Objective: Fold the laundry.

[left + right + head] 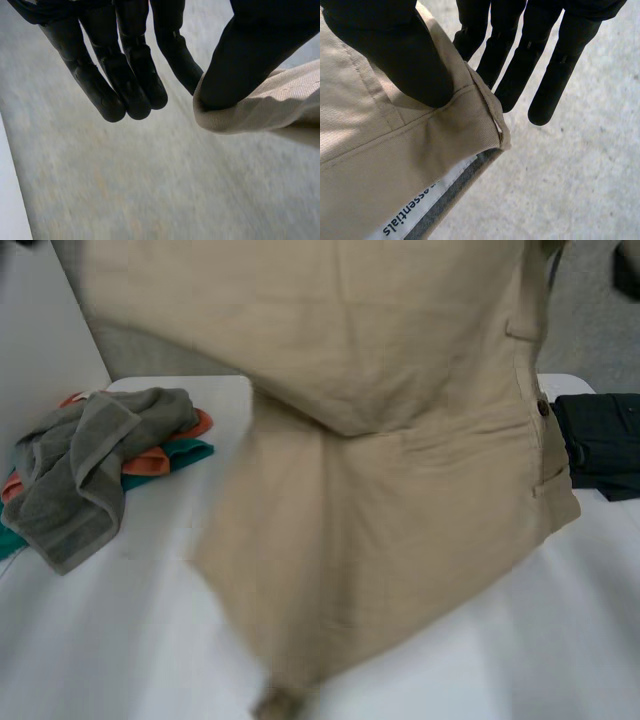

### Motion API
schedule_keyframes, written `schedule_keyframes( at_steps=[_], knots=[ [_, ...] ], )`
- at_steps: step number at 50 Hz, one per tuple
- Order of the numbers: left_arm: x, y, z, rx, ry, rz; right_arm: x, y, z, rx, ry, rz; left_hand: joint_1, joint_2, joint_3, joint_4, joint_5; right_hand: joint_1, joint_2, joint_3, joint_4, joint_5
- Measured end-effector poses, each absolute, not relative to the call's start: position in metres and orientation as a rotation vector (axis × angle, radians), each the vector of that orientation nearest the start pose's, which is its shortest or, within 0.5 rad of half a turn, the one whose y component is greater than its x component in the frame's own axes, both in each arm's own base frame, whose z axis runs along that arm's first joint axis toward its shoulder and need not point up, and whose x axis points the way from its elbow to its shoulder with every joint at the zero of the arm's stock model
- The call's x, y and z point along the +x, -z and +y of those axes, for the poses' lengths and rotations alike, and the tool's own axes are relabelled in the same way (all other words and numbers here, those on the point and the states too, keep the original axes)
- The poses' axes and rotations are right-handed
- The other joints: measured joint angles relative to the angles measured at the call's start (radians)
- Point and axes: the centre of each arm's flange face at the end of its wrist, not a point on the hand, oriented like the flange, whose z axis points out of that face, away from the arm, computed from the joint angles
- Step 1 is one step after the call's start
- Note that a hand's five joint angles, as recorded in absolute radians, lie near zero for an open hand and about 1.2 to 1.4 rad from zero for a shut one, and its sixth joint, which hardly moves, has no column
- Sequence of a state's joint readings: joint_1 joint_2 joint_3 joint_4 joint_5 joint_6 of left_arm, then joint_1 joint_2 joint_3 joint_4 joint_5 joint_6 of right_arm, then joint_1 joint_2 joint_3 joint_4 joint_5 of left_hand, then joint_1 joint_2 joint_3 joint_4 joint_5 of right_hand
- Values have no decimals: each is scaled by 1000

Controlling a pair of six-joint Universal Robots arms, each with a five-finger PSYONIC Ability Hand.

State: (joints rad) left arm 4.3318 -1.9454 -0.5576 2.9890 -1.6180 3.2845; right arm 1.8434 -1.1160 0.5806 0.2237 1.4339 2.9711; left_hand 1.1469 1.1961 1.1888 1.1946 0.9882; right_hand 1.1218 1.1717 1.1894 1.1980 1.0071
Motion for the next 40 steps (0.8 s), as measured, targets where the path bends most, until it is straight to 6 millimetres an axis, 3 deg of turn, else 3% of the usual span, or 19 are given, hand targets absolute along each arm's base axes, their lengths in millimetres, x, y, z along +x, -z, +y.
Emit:
schedule_keyframes(
  at_steps=[2,5,9,11,12,14,15,16,17,21,28,32,35,40],
  knots=[
    [-265,-456,-327,394,2803,1704,254,-409,-362,-539,2399,1693,0,0,0,0,0,0,0,0,0,0],
    [-277,-415,-366,429,2727,1747,268,-371,-383,-539,2395,1723,0,0,0,0,0,0,0,0,0,0],
    [-289,-366,-402,473,2647,1790,285,-331,-400,-561,2402,1741,0,0,0,0,0,0,-11,-20,-25,-14],
    [-294,-340,-417,495,2611,1810,296,-309,-407,-593,2409,1743,-3,-13,-9,-10,-4,-253,-279,-285,-290,-260],
    [-295,-328,-424,503,2595,1818,301,-299,-410,-615,2414,1742,-41,-57,-53,-58,-34,-442,-449,-449,-452,-449],
    [-297,-309,-435,514,2571,1827,310,-283,-414,-663,2423,1739,-419,-397,-387,-397,-364,-750,-768,-761,-762,-772],
    [-297,-301,-440,515,2562,1830,314,-276,-416,-686,2429,1740,-469,-462,-430,-440,-407,-833,-870,-872,-876,-876],
    [-297,-295,-444,515,2554,1831,317,-271,-417,-709,2436,1743,-760,-694,-680,-697,-663,-889,-936,-947,-945,-937],
    [-296,-291,-446,513,2548,1831,319,-268,-418,-723,2440,1745,-911,-868,-855,-874,-832,-898,-953,-965,-966,-955],
    [-292,-287,-451,490,2517,1817,317,-268,-420,-756,2468,1785,-955,-986,-975,-990,-938,-898,-959,-978,-986,-958],
    [-284,-309,-425,507,2421,1832,291,-291,-407,-805,2397,1907,-955,-989,-975,-990,-938,-898,-959,-978,-986,-958],
    [-289,-311,-386,639,2334,1912,277,-286,-384,-960,2196,2026,-955,-990,-975,-990,-938,-898,-959,-978,-986,-958],
    [-293,-304,-348,779,2262,1991,266,-271,-361,-1102,1977,2134,-955,-991,-975,-990,-938,-898,-959,-978,-986,-958],
    [-302,-277,-283,1057,2147,2124,249,-242,-328,-1260,1673,2266,-836,-891,-885,-894,-857,-898,-959,-978,-986,-958]
  ],
)
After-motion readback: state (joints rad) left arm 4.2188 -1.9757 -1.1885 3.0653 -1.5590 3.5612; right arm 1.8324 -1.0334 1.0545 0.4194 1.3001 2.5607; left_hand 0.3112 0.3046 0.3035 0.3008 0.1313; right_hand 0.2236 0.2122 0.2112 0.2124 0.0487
